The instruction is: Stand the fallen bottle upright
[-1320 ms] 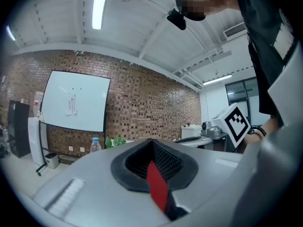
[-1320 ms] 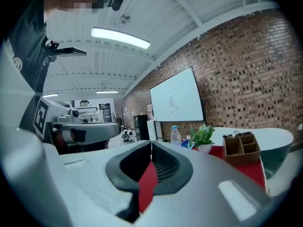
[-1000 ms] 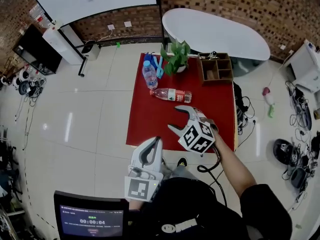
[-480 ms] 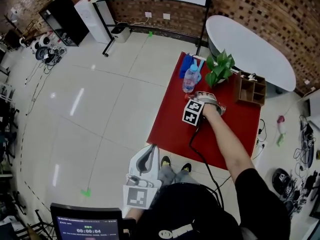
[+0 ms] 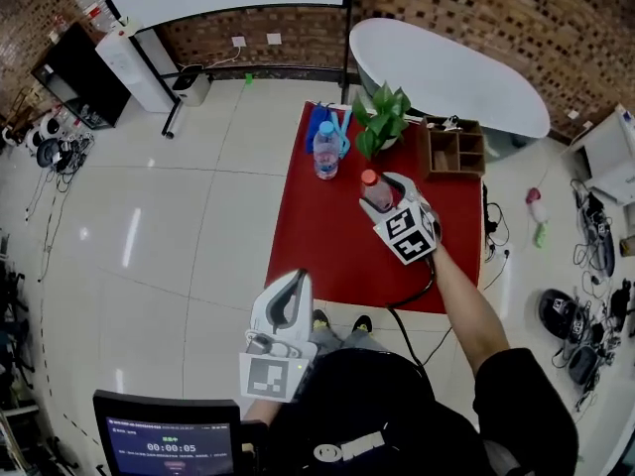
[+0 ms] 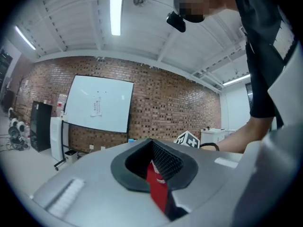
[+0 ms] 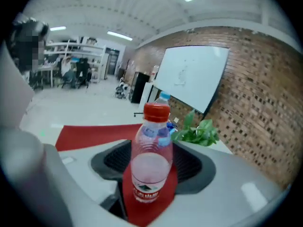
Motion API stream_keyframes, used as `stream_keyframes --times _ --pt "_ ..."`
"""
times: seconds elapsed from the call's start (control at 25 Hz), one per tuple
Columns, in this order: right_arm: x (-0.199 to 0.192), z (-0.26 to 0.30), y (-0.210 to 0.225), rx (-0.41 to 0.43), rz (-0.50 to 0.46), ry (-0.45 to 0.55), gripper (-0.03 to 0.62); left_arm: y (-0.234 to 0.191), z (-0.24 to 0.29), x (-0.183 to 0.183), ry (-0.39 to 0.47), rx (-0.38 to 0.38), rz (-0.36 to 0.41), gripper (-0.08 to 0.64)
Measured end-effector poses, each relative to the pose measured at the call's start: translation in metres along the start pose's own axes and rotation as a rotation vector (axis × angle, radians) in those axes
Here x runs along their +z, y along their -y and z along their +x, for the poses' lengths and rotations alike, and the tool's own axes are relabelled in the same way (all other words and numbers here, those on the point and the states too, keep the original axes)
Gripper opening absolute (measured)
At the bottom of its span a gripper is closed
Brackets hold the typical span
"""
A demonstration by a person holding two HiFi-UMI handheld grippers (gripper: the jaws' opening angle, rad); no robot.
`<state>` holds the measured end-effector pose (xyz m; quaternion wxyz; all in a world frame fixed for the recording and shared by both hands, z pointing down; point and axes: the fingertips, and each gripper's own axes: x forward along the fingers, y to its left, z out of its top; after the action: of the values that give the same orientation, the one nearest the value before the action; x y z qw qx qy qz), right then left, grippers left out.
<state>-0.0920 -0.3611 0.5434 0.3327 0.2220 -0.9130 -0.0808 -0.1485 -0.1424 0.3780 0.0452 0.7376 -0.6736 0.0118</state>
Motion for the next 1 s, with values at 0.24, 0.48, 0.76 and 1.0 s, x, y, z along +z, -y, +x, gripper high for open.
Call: stream_keyframes --times 0.24,0.48,0.76,1.0 --pt "-0.034 -0.057 -0.001 -0.027 0.231 0.099 0.276 0.053 0.025 0.005 0.004 -0.15 0.03 0.002" --pt "-0.056 -0.074 -0.011 -0.047 0.246 0.104 0.276 0.077 0.029 0.005 0.004 -0.188 0.039 0.002" --pt "-0.054 -0.073 -0.01 -0.041 0.264 0.108 0.278 0.079 0.026 0.01 0.007 -0.175 0.048 0.002" --pt "-0.04 -0.09 -0.007 -0.03 0.317 0.147 0.278 0.081 0.019 0.013 0.02 -0.208 0.047 0.002"
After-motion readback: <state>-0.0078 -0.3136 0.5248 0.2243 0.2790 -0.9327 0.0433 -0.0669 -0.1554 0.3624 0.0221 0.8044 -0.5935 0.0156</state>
